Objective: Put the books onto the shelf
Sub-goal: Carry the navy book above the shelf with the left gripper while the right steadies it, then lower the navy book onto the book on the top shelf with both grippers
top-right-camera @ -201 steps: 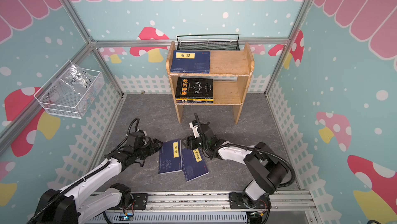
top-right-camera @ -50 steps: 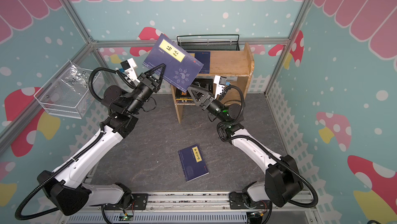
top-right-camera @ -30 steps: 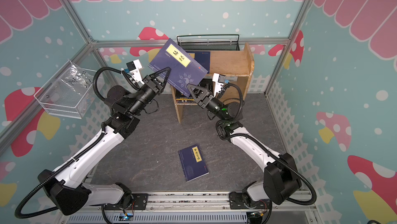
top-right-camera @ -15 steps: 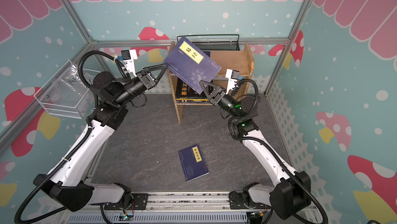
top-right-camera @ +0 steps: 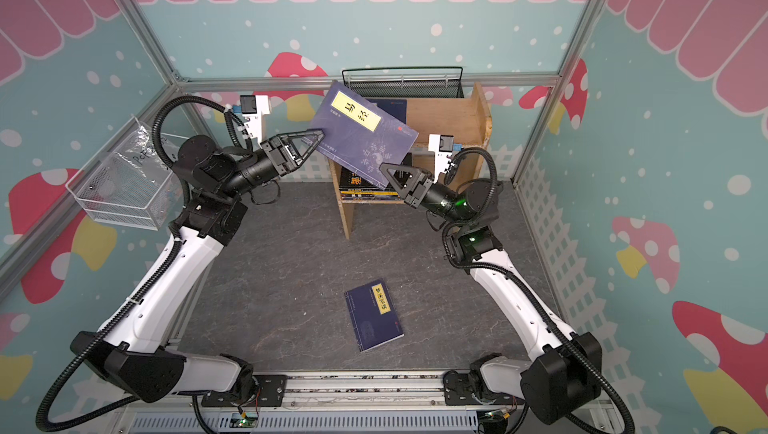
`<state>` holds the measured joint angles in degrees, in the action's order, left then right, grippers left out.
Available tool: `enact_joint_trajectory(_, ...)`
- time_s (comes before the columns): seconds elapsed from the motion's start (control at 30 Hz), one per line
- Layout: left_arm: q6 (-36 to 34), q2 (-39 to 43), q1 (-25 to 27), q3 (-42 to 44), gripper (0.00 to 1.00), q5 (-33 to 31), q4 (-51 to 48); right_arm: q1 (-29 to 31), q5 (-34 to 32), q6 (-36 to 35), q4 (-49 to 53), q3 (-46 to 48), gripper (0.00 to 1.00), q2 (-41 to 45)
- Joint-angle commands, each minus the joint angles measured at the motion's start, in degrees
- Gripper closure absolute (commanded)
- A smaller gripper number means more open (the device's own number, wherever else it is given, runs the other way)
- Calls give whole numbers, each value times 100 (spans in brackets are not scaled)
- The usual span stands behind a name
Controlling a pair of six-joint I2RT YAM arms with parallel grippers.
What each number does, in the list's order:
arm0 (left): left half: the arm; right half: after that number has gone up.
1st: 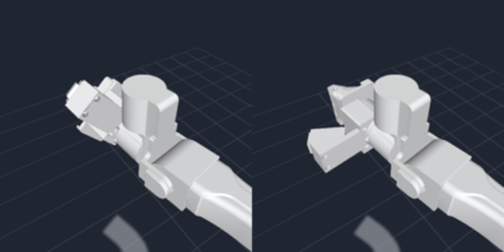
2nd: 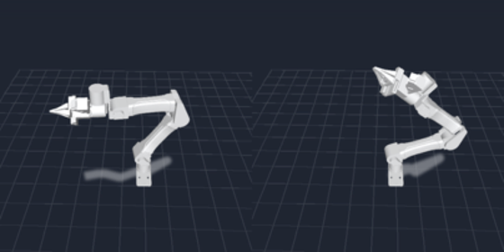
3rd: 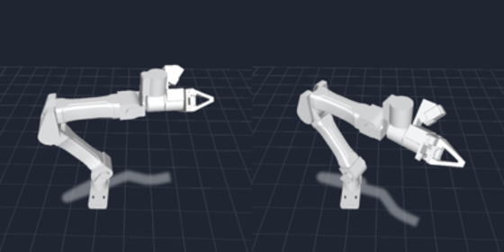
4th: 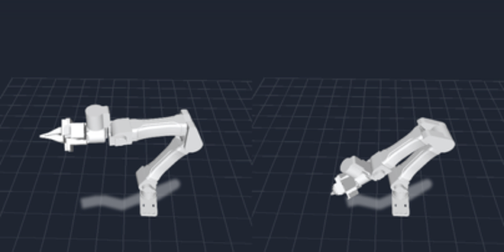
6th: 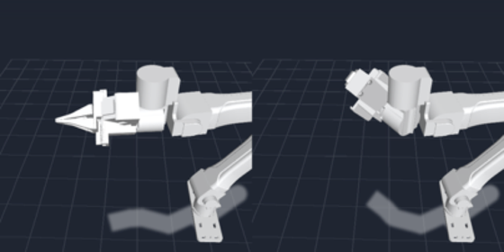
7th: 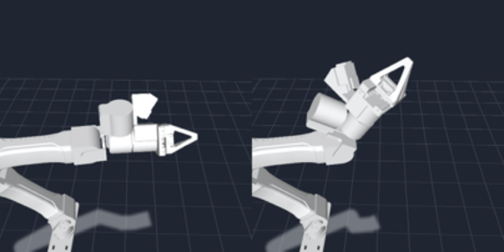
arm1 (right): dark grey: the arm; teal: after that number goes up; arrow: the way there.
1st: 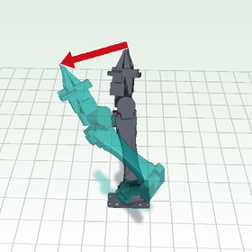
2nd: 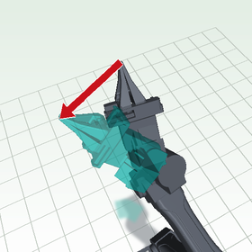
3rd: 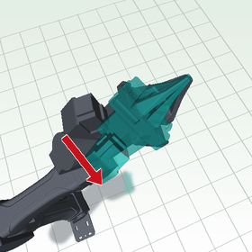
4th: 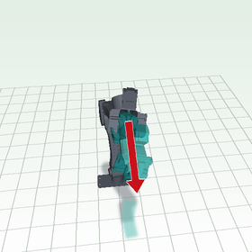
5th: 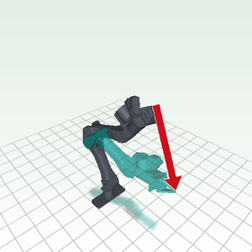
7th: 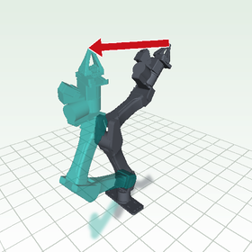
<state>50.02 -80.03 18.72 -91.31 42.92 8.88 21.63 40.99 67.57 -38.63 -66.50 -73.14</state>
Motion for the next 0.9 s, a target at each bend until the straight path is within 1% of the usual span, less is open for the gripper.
enact_joint_trajectory(0.0,109,93,-2,16,76,217,317,-18,40,29,-236,-300,96,-54)
enact_joint_trajectory(0.03,134,108,-7,14,81,172,324,-18,25,11,-225,-339,96,-77)
enact_joint_trajectory(0.1,195,107,-2,25,86,117,403,-27,-40,-32,-224,-399,94,-123)
enact_joint_trajectory(0.17,308,94,0,19,91,26,501,-44,-181,-147,-170,-474,89,-139)
enact_joint_trajectory(0.2,381,82,0,16,94,-56,577,-46,-285,-248,-111,-525,85,-132)
enact_joint_trajectory(0.27,535,49,-7,7,99,-381,703,-47,-562,-721,96,-690,82,-124)
enact_joint_trajectory(0.3,609,0,-1,-27,100,-537,792,-45,-762,-982,281,-784,78,-105)
enact_joint_trajectory(0.33,716,-72,-1,-89,100,-706,876,-44,-949,-1208,433,-861,73,-88)
enact_joint_trajectory(0.37,809,-148,0,-178,100,-844,921,-46,-1116,-1370,537,-904,65,-69)
enact_joint_trajectory(0.4,885,-286,-1,-332,100,-973,930,-42,-1308,-1560,667,-937,56,-41)
enact_joint_trajectory(0.5,1145,-692,-2,-774,100,-1339,1017,-43,-1862,-2083,1056,-1046,46,26)
enact_joint_trajectory(0.6,1583,-1107,-5,-1153,100,-1835,1051,-45,-2126,-2760,1196,-1084,42,83)
enact_joint_trajectory(0.73,2004,-1706,7,-1736,100,-2175,848,-45,-2690,-3575,1764,-1354,39,39)
enact_joint_trajectory(0.8,2082,-1902,22,-1918,100,-2310,674,-45,-3019,-3964,1888,-1457,37,-10)
enact_joint_trajectory(0.87,1934,-2042,66,-2136,100,-2460,322,-45,-3471,-4329,1865,-1467,36,-86)
